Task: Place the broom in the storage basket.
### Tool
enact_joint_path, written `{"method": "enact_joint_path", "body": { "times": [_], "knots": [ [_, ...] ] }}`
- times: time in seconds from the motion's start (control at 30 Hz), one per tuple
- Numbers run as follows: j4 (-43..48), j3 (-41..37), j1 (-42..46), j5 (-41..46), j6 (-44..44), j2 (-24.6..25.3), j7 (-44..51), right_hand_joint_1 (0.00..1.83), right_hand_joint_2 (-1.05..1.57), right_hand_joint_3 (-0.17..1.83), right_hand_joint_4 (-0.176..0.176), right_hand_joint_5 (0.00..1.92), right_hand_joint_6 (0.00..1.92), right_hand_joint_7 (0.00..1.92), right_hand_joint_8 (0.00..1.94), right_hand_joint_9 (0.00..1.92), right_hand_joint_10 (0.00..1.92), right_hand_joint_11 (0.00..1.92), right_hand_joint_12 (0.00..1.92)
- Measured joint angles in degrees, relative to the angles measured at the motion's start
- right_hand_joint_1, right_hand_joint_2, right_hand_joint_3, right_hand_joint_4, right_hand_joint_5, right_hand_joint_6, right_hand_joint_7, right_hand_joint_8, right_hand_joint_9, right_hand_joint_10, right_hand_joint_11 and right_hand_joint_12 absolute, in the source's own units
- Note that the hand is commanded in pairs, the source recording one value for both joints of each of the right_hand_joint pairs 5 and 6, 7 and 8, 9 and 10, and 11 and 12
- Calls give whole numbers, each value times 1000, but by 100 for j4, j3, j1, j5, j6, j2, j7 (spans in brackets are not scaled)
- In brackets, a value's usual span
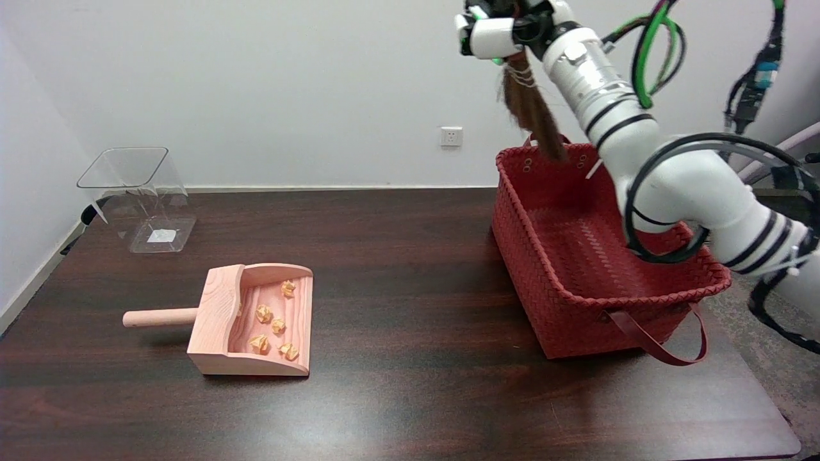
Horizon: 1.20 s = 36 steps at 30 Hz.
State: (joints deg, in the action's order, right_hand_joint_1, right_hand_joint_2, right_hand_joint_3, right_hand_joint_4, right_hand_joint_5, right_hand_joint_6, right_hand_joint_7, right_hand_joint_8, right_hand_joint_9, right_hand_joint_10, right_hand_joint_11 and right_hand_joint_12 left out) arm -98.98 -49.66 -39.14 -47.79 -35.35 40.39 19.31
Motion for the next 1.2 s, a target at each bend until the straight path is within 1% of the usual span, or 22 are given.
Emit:
{"method": "enact_joint_path", "body": {
  "times": [0.33,0.6,0.83,1.2],
  "knots": [
    [-358,-917,1074,40,-181,-339,25,1315,677,1113,0,1920,1920,1920,1920,1920,1920,1920,1920],
    [-557,-1346,1799,62,-464,-465,25,1316,679,1109,0,1920,1920,1920,1920,1920,1920,1920,1920],
    [-661,-1413,2179,64,-649,-453,15,1320,675,1107,0,1920,1920,1920,1920,1920,1920,1920,1920],
    [-757,-1198,2493,-61,-756,-135,-9,1326,671,1109,0,1920,1920,1920,1920,1920,1920,1920,1920]
  ]
}}
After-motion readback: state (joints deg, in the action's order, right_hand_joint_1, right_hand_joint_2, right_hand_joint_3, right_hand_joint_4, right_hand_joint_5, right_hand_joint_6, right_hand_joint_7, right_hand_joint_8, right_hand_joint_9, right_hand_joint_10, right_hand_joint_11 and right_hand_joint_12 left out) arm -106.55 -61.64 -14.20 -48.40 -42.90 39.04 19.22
